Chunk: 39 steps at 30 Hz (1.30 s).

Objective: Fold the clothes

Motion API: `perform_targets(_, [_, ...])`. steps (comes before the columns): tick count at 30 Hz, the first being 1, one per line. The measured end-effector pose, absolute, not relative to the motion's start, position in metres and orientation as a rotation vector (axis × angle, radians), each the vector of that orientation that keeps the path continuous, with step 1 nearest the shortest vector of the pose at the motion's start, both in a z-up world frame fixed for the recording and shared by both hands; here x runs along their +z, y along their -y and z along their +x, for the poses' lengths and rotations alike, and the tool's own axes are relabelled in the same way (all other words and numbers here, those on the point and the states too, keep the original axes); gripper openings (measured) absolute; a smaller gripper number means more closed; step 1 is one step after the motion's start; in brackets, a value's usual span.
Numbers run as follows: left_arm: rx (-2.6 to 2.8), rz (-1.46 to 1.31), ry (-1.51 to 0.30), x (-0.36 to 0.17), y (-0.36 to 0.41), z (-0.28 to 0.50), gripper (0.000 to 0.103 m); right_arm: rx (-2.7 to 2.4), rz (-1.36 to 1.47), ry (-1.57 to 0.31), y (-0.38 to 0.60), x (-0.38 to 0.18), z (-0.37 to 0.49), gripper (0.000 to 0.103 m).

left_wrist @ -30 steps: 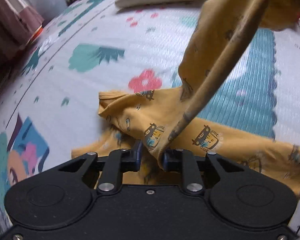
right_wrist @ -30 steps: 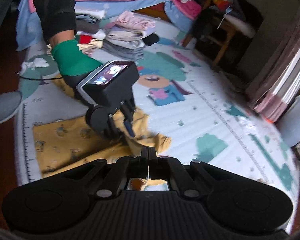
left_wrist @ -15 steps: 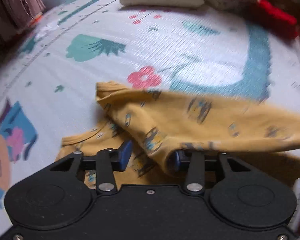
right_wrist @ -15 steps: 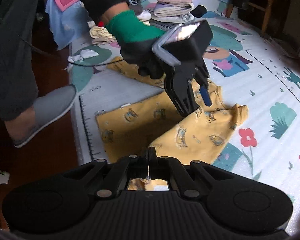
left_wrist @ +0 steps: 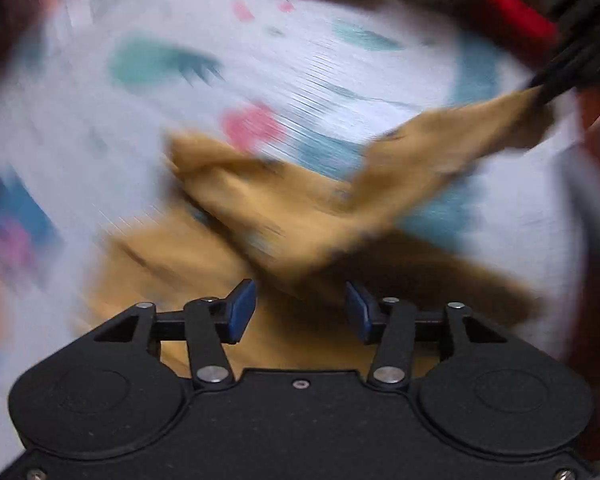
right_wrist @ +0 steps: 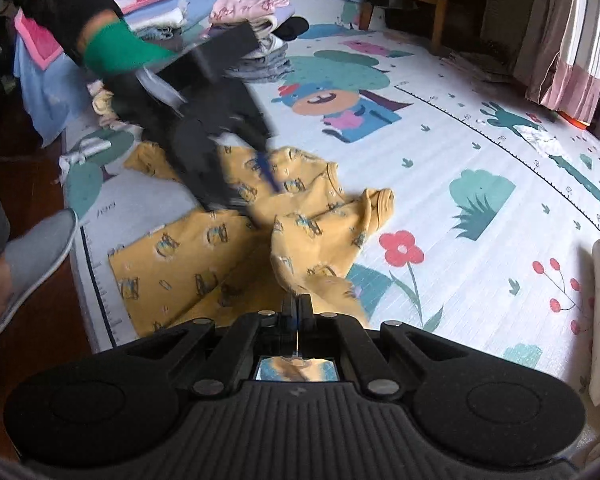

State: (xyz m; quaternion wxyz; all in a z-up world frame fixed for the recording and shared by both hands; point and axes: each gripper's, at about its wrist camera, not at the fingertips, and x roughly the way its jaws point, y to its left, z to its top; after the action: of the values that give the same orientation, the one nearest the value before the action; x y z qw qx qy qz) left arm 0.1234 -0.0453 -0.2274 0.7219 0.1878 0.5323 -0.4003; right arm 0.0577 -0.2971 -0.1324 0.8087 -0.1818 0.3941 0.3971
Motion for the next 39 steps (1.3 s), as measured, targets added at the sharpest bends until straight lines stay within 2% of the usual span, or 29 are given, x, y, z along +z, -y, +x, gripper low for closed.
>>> perform_targets(3, [-0.859,0.286,-1.270,-0.244,0.038,0.113,0.050,0.797,-0.431,-0.852,0.306,-0.147,0.063,0.003])
perform_targets(16, [-0.677,0.194,-1.203,-0.268,0.070,0.165,0.049,0.639,-0.414,-0.807,0.347,-0.144,0.078,0.003])
perform_targets(19, [-0.723,0.152,-1.254,-0.265,0.071,0.169,0.050,0.672,-0.400,-0.789,0.337,-0.142,0.076,0.002])
perform_targets(22, [-0.863,0.162,-1.309,-0.250,0.058,0.174,0.052,0.725,-0.389,-0.770,0.324,-0.140,0.070,0.003])
perform_targets(26, [-0.783,0.081,-1.263,-0.233,0.024,0.202,0.053,0.789,-0.384,-0.749,0.309,-0.137,0.063,0.002])
perform_targets(30, [-0.677,-0.072,-1.303,-0.258,0.016,0.230,0.053,0.789,-0.386,-0.742,0.306,-0.131,0.063,0.003])
perform_targets(33, [-0.680,-0.155,-1.313,-0.272,0.023,0.237,0.051,0.766,-0.384,-0.741,0.311,-0.128,0.064,0.003])
perform_targets(37, [-0.606,-0.150,-1.322,-0.276,0.028,0.243,0.039,0.742,-0.382,-0.747,0.318,-0.129,0.065,0.003])
perform_targets(39, [-0.588,-0.176,-1.325,-0.273,0.023,0.244,0.038,0.737,-0.379,-0.745,0.321,-0.129,0.066,0.002])
